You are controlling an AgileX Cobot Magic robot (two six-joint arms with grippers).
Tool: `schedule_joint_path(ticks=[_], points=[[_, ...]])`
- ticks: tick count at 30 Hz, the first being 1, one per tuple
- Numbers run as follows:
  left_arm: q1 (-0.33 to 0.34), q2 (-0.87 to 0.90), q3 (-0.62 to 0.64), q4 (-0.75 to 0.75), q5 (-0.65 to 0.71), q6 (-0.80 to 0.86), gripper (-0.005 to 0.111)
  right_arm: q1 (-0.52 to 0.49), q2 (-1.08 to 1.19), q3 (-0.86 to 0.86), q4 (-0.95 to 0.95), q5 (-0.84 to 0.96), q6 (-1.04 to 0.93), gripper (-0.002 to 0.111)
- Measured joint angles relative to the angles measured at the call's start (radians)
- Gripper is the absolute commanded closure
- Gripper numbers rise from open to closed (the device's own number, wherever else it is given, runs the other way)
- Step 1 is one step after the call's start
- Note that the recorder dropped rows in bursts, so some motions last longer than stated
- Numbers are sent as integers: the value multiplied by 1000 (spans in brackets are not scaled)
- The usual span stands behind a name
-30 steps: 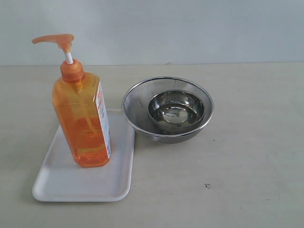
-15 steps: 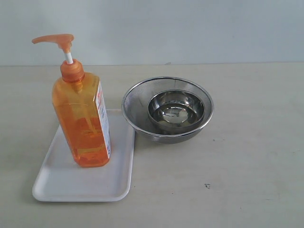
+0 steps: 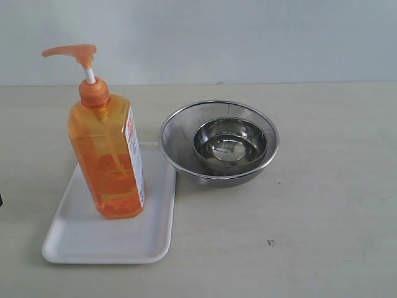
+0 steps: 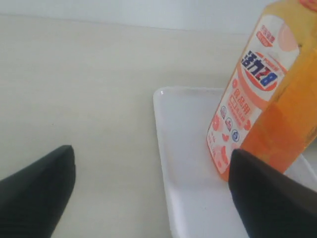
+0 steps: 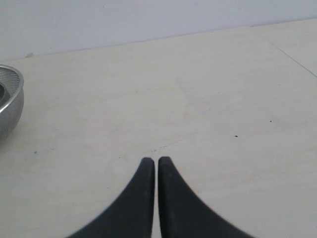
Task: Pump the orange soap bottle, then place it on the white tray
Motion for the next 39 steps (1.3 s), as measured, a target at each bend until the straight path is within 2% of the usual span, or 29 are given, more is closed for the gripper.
schedule_joint_path(ticks=[3,9,21,22,25,29,35,39], points=[[0,0,0,85,0,0,29,0,0,0,0,0,0,108],[0,-16,0,101,0,0,29,0,0,0,0,0,0,108],[0,-371,0,101,0,-3,29,0,0,0,0,0,0,108],[0,-387,0,99,0,-20,29,0,0,0,0,0,0,108],[0,-457,0,25,-2,-240,29,0,0,0,0,0,0,108],[-7,-535,0,12,0,-369,29,0,0,0,0,0,0,108],[-50,-620,0,12,36,-393,29,0,0,0,0,0,0,108],[-55,-629,18,12,66,-384,29,0,0,0,0,0,0,108]])
